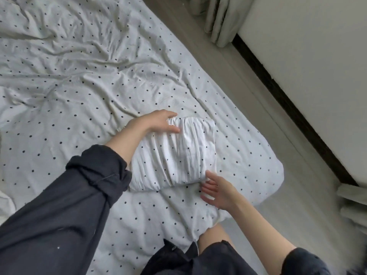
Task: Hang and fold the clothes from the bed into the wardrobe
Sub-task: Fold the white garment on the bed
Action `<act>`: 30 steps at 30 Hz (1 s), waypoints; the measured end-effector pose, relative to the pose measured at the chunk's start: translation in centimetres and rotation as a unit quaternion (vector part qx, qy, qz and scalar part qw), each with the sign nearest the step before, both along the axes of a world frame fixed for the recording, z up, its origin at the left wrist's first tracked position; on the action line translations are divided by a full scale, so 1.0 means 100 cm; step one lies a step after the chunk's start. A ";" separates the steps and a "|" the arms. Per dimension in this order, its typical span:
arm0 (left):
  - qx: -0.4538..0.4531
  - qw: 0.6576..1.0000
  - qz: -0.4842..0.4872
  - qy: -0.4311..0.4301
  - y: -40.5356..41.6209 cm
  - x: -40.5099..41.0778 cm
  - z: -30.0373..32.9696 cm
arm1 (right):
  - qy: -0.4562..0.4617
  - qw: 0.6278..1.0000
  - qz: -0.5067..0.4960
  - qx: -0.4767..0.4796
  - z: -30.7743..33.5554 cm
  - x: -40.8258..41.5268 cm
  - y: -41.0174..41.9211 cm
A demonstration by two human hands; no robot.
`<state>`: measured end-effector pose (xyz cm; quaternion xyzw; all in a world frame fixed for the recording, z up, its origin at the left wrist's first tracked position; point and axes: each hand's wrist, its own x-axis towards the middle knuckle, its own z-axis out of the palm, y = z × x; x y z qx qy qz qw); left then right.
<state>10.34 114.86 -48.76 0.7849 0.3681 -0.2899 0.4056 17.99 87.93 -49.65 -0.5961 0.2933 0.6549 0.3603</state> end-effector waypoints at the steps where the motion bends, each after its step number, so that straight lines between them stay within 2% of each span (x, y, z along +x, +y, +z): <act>1: 0.001 1.000 0.002 0.009 0.003 0.001 -0.007 | 0.034 0.999 -0.038 0.016 -0.002 -0.007 0.000; 5: 0.037 0.999 0.030 -0.007 0.008 -0.004 -0.008 | 0.065 0.987 -0.135 0.058 -0.005 -0.026 0.003; 8: 0.014 0.998 0.062 -0.023 0.007 -0.014 0.001 | 0.047 0.988 -0.132 0.069 -0.004 -0.023 0.004; 12: -0.055 0.978 0.200 -0.019 0.014 -0.042 0.013 | -0.005 0.992 -0.074 0.097 0.005 -0.003 0.018; 15: -0.123 0.940 0.317 -0.006 0.016 -0.072 0.026 | -0.052 0.990 -0.010 0.131 0.020 0.019 0.050; 19: -0.209 0.858 0.470 -0.014 0.007 -0.128 0.029 | -0.138 0.969 0.067 0.196 0.038 0.045 0.102; 21: -0.237 0.816 0.526 -0.029 -0.004 -0.150 0.023 | -0.203 0.952 0.122 0.196 0.034 0.049 0.114; 23: -0.250 0.791 0.557 -0.046 -0.012 -0.162 0.018 | -0.244 0.934 0.201 0.170 0.023 0.042 0.112; 27: -0.269 0.789 0.546 -0.080 -0.007 -0.166 0.008 | -0.162 0.933 0.272 0.170 -0.002 0.020 0.090; 30: -0.284 0.797 0.527 -0.080 -0.002 -0.165 0.003 | -0.117 0.951 0.218 0.184 -0.013 0.010 0.079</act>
